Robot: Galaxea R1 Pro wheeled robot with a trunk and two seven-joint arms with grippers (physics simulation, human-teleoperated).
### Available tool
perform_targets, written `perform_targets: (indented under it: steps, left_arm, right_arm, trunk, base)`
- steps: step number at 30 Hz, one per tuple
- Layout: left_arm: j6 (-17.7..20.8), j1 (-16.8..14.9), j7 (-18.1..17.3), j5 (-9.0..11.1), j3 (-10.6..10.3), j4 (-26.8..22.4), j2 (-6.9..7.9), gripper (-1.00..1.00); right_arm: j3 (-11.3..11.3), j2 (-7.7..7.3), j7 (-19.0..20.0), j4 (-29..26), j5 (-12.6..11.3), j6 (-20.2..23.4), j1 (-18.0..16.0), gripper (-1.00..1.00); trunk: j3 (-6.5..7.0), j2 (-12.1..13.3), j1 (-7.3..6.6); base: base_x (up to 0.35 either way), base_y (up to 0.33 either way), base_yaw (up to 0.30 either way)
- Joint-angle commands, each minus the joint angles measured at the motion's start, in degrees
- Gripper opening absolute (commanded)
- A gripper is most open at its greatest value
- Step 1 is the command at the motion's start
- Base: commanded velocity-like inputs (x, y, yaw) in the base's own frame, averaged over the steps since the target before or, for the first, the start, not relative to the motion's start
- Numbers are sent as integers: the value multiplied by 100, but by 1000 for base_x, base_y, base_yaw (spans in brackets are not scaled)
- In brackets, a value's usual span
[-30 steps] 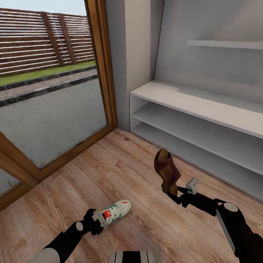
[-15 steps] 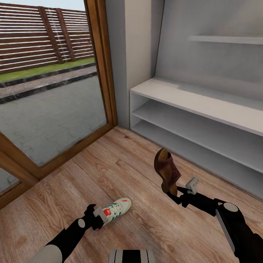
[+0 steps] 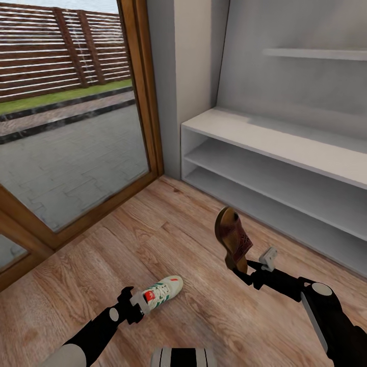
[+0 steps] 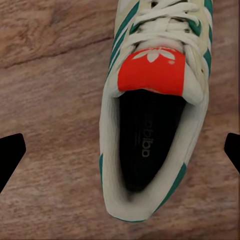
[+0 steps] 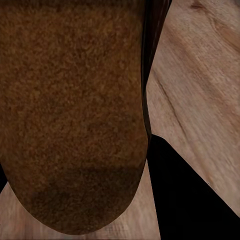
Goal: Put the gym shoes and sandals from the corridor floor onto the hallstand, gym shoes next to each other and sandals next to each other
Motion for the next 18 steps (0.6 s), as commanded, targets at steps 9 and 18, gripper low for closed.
perform_targets:
  steps: [9, 18]
  left_arm:
    - [-14, 0, -14, -67, -3, -14, 1, 100]
    - [-6, -66, -13, -71, 0, -22, 3, 100]
  right_arm:
    - [-12, 3, 25, -10, 14, 49, -3, -100]
    - [-8, 7, 25, -10, 14, 58, -3, -100]
  trunk:
    - [-138, -10, 14]
    - [-161, -11, 17]
  base:
    - [0, 0, 0]
    - [0, 0, 0]
